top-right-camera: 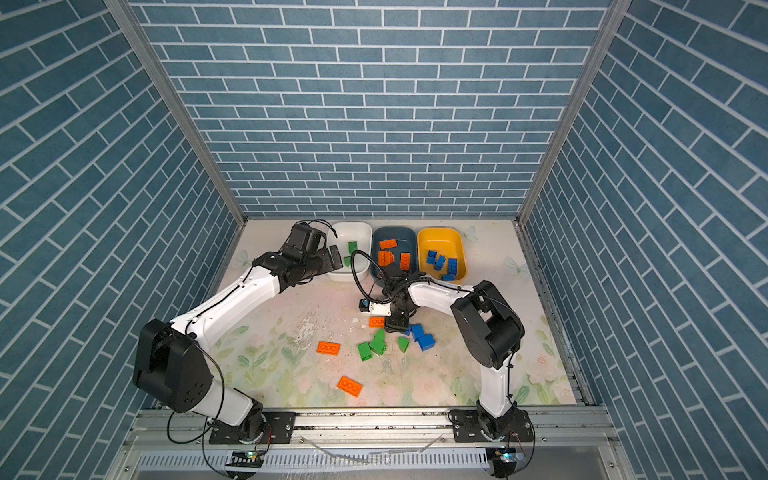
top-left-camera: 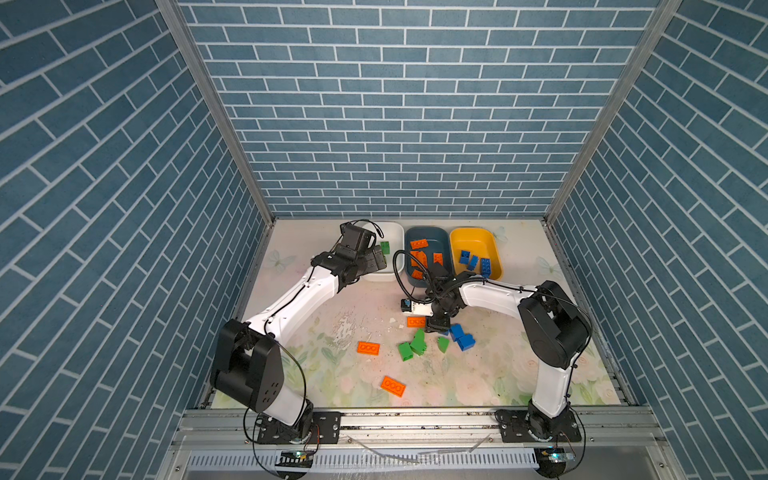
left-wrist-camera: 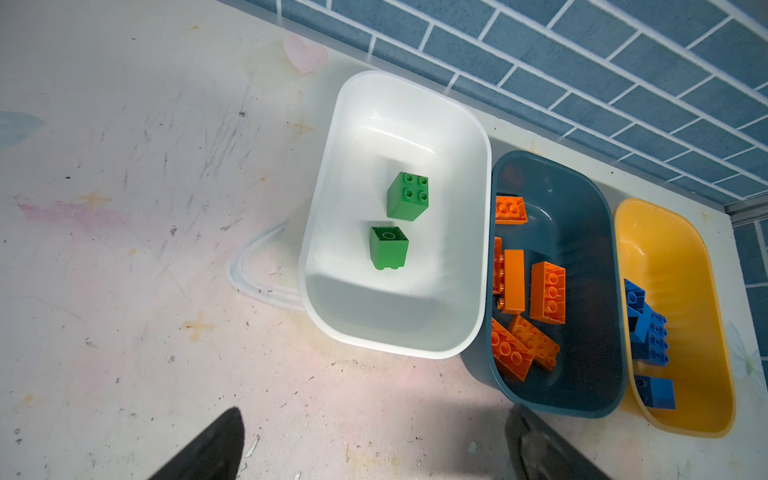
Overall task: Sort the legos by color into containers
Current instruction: 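Lower the right gripper onto an orange 2x3 brick and grasp it, then drop the orange brick into the teal tub while the left moves to the green bricks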
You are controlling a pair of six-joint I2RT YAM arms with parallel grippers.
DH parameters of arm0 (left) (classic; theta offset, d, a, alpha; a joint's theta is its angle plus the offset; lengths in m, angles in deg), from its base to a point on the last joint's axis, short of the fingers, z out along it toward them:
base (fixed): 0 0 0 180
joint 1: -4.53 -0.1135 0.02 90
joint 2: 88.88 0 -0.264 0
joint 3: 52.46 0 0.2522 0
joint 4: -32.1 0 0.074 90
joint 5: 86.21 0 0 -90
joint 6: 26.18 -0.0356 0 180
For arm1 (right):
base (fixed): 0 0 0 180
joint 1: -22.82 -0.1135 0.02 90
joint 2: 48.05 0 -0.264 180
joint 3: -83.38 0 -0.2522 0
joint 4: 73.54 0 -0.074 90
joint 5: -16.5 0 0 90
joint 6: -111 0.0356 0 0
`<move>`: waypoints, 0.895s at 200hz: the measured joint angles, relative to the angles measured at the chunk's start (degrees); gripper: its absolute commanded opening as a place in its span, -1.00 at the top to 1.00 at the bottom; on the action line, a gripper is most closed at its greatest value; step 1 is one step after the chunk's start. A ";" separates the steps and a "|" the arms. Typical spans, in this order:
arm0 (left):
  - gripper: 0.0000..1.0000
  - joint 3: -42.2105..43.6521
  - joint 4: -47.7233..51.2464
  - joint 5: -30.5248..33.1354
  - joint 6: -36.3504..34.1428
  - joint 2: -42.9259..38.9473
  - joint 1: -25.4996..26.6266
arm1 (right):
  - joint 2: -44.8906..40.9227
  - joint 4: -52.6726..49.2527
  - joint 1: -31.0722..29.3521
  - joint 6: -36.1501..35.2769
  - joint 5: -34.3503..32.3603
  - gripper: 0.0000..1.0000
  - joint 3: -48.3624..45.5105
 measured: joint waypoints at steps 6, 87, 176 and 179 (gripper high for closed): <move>-0.99 0.11 0.02 0.00 0.00 -0.09 0.00 | 0.31 -0.07 -0.24 -0.31 -0.13 -0.18 0.48; -0.99 1.40 -0.04 -0.09 -0.02 -0.20 -0.17 | 3.63 -1.40 -1.31 -2.05 0.90 0.04 5.03; -0.99 2.34 0.04 -0.28 0.00 -0.20 -0.28 | 5.44 -1.44 -2.03 -2.45 2.75 0.32 7.17; -0.99 2.34 0.04 -0.28 -0.02 -0.20 -0.28 | 5.44 -1.44 -2.03 -2.49 2.75 0.34 7.17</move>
